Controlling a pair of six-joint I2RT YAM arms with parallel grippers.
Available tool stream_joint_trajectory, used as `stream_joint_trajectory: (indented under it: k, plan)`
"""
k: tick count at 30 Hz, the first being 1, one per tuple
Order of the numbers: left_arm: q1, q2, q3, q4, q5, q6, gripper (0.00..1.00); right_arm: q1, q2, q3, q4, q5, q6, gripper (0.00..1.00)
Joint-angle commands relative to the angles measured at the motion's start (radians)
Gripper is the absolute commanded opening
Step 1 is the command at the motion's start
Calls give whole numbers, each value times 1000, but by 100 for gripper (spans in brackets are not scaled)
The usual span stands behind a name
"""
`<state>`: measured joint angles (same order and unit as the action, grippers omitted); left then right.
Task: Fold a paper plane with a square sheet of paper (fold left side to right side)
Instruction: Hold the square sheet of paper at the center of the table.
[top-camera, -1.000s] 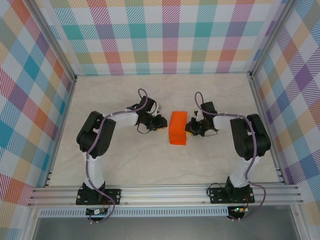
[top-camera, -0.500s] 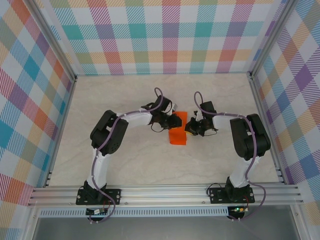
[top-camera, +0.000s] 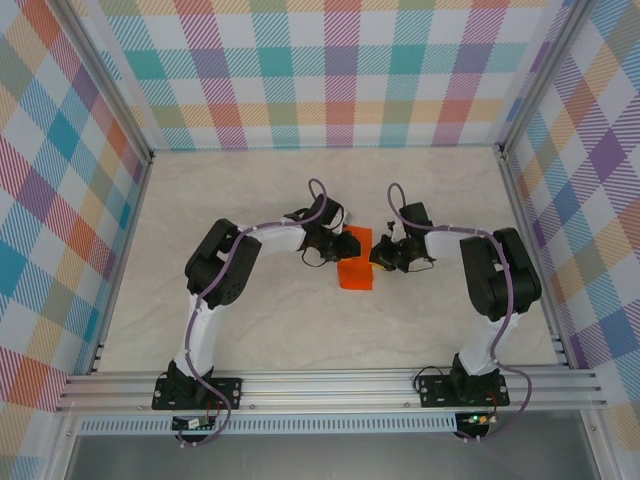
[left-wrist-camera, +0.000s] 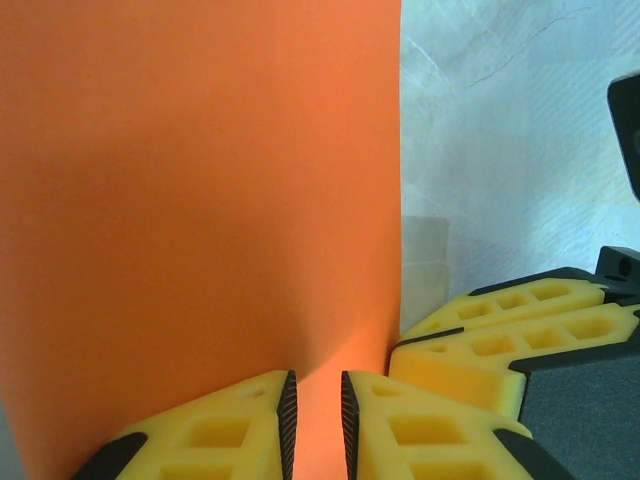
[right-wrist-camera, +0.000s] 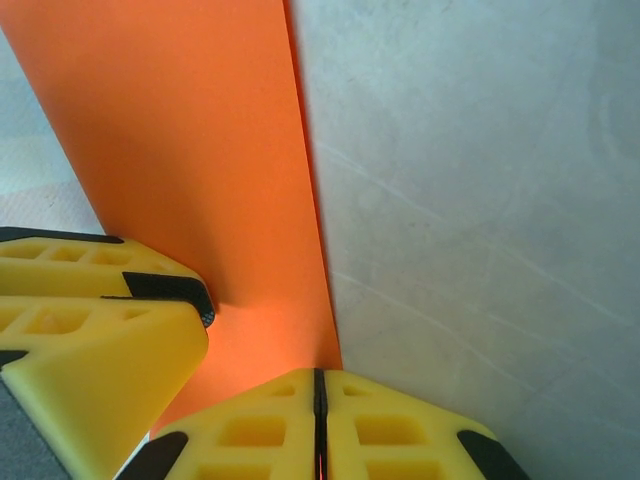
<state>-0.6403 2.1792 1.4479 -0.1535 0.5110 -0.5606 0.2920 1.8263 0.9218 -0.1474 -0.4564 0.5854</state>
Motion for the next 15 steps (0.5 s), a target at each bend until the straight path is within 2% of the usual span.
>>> stream_joint_trajectory:
  k: [1, 4, 7, 15]
  plan:
    - [-10, 17, -45, -55, -50, 10, 22, -3, -31, -31, -70, 4, -28, 9]
    - [-18, 20, -44, -55, -53, 10, 21, -48, -98, -9, -73, -41, -29, 10]
    - [-21, 23, -41, -55, -54, 10, 21, -71, -103, 53, -86, -78, -35, 9]
    - [-22, 20, -40, -60, -62, 11, 21, -70, 51, 227, -51, -121, 5, 9]
